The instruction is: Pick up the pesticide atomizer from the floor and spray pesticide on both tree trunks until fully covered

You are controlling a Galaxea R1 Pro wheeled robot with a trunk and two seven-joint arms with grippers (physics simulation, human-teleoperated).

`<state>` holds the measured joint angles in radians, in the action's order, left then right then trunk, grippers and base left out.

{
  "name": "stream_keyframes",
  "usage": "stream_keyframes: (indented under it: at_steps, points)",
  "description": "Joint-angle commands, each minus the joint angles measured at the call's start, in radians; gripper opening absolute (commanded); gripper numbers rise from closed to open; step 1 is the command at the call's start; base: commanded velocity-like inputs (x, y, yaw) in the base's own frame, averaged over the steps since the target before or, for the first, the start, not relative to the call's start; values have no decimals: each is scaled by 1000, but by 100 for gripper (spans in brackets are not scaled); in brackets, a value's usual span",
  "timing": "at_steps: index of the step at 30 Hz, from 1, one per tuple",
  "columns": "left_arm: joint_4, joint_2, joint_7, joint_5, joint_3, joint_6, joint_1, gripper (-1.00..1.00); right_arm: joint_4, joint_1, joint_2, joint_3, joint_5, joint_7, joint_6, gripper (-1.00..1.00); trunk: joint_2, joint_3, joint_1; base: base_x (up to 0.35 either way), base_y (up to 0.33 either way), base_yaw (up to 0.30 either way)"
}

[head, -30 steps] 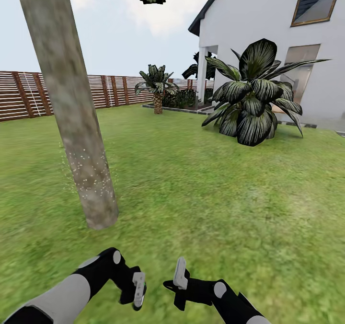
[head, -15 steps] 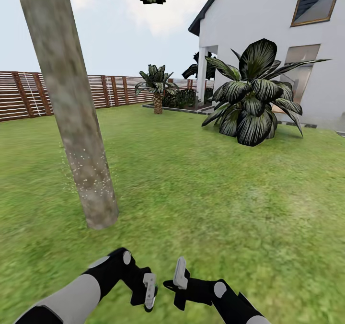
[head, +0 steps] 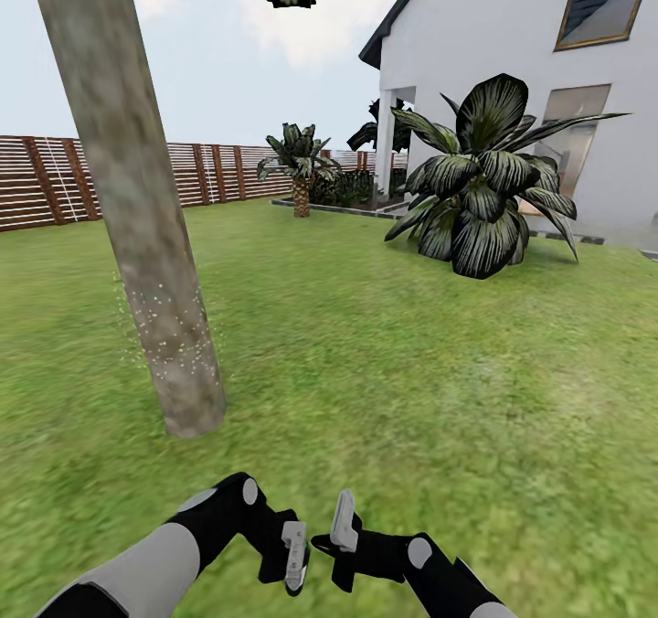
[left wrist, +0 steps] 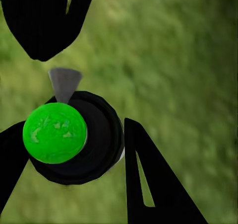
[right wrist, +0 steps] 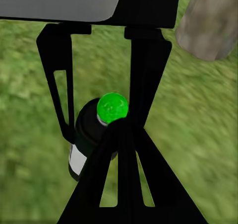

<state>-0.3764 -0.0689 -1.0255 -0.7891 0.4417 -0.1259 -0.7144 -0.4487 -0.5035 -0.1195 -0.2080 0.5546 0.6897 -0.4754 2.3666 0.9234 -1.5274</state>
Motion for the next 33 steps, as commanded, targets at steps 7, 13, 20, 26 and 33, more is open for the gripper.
stream_keyframes:
  at_steps: [7,13,20,26,33]
  points:
    - [-1,-6,-1,-9,0,-11,0,-100,0,-1,0,1,8,-1,-5,-100,0,1,0,0,0,0]
    - [-1,-5,-1,-6,0,-11,0,-100,1,-1,0,1,8,-1,-5,-100,0,1,0,0,0,0]
    - [0,-4,-1,-5,-1,-11,0,-100,0,0,0,1,8,-1,-5,-100,0,1,0,0,0,0]
    - [11,28,-1,-13,-3,-8,0,-100,1,-1,0,1,8,-1,-5,-100,0,1,0,0,0,0]
    - [13,159,-1,-13,-4,-8,-1,-100,1,0,0,1,8,-1,-5,-100,0,1,0,0,0,0]
